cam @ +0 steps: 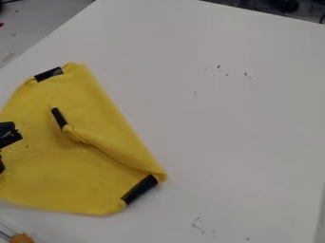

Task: Unfold the cloth from top right to bottom left

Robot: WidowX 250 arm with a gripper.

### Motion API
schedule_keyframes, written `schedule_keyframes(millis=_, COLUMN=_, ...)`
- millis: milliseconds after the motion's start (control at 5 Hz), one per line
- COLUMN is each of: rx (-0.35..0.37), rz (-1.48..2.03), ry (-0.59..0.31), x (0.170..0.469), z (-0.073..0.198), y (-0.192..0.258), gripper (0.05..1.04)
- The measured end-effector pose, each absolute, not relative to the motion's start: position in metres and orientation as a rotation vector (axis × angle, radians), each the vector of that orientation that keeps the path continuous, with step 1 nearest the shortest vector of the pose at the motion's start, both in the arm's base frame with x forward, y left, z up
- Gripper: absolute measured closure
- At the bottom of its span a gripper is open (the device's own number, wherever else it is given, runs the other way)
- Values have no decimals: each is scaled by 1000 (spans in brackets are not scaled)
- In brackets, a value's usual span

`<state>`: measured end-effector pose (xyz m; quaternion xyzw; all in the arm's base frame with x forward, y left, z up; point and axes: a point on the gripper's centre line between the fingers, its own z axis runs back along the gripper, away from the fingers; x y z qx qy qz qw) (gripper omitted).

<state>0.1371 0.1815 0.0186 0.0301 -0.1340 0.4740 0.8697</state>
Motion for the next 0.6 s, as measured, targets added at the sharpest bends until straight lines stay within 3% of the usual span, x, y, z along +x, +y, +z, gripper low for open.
schedule_keyframes(millis=200, rx=97, rz=983, ry=-247, x=127, z=15, y=188, gripper=864)
schedule_keyframes(millis=600, rx=154, rz=938, ry=-186, x=124, z=9, y=210, gripper=291)
